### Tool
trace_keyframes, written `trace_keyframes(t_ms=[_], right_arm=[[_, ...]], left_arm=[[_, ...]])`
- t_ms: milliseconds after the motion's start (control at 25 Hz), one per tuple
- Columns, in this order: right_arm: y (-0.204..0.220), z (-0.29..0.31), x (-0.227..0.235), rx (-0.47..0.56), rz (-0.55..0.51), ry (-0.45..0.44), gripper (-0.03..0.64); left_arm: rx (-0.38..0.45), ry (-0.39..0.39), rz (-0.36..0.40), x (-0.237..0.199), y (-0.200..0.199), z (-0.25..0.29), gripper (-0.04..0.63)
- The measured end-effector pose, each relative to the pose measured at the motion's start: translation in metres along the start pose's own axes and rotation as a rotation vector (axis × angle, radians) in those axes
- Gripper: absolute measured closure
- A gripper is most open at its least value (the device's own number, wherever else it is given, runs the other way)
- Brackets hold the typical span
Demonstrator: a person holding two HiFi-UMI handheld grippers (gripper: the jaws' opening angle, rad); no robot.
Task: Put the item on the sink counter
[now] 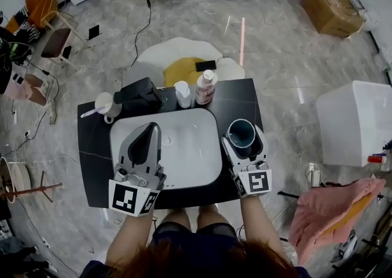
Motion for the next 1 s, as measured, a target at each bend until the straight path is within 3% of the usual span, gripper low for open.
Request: trace_keyframes(t_ms=[480,800,1000], right_arm=[[0.031,0.011,-0.006,-0.028,0.048,0.005,0.212],[0.039,-0.001,-0.007,-0.105,0.04,0.036,0.207],[0.031,-0.001,-0.014,-0.085,0.035,-0.001,0.149]], left_arm=[[-0.043,-0.014,0.019,-0.006,0.01,0.001,0.574],[-0.051,-0.005,0.018,-0.005,0.009,-0.001,0.574],[-0.051,0.004,0.015,-0.002,0.007,-0.006,0.574]])
Point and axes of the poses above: the fingertips, and each gripper's own axes: z forward along the fingers, x to its right, y out of its underside, the point moved 4 cm from there along -z, backward along the fingers, and after that the axes turned 5 degrees about -z, right-handed, at the moved point
